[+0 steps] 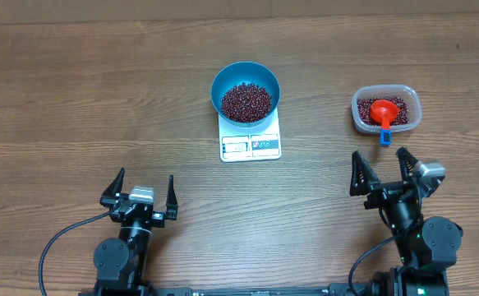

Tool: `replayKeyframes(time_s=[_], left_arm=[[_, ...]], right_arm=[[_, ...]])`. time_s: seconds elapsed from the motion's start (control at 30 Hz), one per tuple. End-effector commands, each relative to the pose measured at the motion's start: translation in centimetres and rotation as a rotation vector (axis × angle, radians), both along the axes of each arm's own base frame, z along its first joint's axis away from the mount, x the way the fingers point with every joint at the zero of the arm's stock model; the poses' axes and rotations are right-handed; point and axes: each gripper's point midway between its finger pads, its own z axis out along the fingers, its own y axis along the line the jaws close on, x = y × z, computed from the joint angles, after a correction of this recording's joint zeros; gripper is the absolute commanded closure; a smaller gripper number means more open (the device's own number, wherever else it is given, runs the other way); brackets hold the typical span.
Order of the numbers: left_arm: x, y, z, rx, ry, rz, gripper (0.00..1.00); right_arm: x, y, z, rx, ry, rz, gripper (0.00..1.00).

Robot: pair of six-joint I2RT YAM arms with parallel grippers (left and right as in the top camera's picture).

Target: Scoop item into bowl and weigh 150g on scale

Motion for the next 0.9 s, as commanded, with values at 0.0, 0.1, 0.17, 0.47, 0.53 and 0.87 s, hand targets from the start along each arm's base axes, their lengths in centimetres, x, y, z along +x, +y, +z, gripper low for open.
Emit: replayKeyframes(time_s=[0.0, 0.1, 0.17, 0.47, 0.53, 0.87], left_arm=[[0.0, 0.2, -0.1, -0.014, -0.001, 0.011, 0.01], [0.0, 0.2, -0.1, -0.014, -0.001, 0.011, 0.01], [0.0, 0.2, -0.1, -0.014, -0.001, 0.011, 0.01], [0.0, 0.2, -0.1, -0.014, -0.001, 0.011, 0.01], [0.0, 0.2, -0.1, -0.014, -0.001, 0.011, 0.01], [0.0, 0.2, -0.1, -0.014, 0.001, 0.012, 0.01]], right_arm=[[-0.3, 0.0, -0.3, 0.032, -0.015, -0.005, 0.0], [-0.6, 0.0, -0.7, 0.039, -0.029, -0.005, 0.0], [-0.8, -0.1, -1.1, 0.05, -0.036, -0.008, 0.0], [-1.3, 0.2, -3.8, 0.085, -0.039, 0.0, 0.0], [-1.3, 0.4, -3.9, 0.086, -0.033, 0.01, 0.0], [-1.3, 0.5, -4.1, 0.085, -0.026, 0.004, 0.0]])
